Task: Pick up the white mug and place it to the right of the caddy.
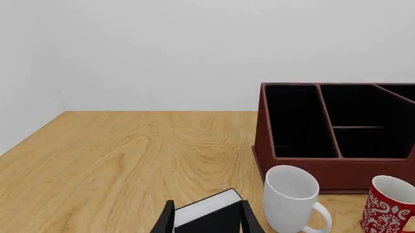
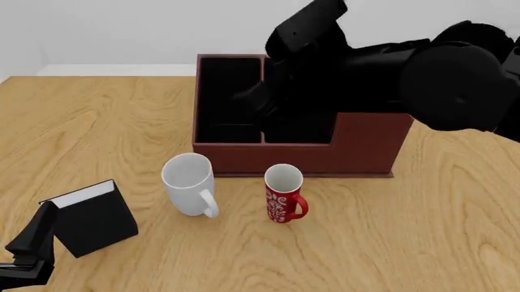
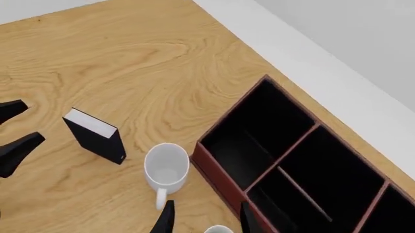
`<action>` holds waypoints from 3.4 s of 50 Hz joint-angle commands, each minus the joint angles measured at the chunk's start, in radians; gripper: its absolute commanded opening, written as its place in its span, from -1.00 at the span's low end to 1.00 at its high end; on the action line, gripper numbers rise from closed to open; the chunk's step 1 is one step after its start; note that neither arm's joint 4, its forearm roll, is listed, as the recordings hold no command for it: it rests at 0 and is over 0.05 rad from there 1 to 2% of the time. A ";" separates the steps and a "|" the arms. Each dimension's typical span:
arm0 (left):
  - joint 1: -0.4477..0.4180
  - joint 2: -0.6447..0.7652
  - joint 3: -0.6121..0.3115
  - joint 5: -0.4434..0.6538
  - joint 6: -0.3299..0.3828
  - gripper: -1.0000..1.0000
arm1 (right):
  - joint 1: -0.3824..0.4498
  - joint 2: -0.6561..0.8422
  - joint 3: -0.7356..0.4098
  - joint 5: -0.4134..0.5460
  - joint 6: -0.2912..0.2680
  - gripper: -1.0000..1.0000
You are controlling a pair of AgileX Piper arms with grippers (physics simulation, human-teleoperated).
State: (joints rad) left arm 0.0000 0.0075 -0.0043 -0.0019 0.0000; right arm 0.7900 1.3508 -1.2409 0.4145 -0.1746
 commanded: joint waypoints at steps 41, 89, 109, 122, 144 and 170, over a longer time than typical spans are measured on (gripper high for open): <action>0.000 0.000 0.000 0.000 0.000 1.00 | 0.051 0.327 -0.040 0.036 0.106 1.00; 0.000 0.000 0.000 0.000 0.000 1.00 | 0.126 0.572 -0.213 0.165 0.183 1.00; 0.000 0.000 0.000 0.000 0.000 1.00 | 0.120 0.595 -0.192 0.153 0.203 1.00; 0.000 0.000 0.000 0.000 0.000 1.00 | 0.116 0.608 -0.182 0.140 0.219 1.00; 0.000 0.000 0.000 0.000 0.000 1.00 | 0.125 0.648 -0.187 0.133 0.236 1.00; 0.000 0.000 0.000 0.000 0.000 1.00 | 0.123 0.643 -0.177 0.128 0.208 -1.00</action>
State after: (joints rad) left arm 0.0000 0.0075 -0.0043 -0.0019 0.0000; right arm 0.9134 1.9900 -1.4209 0.5432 0.0378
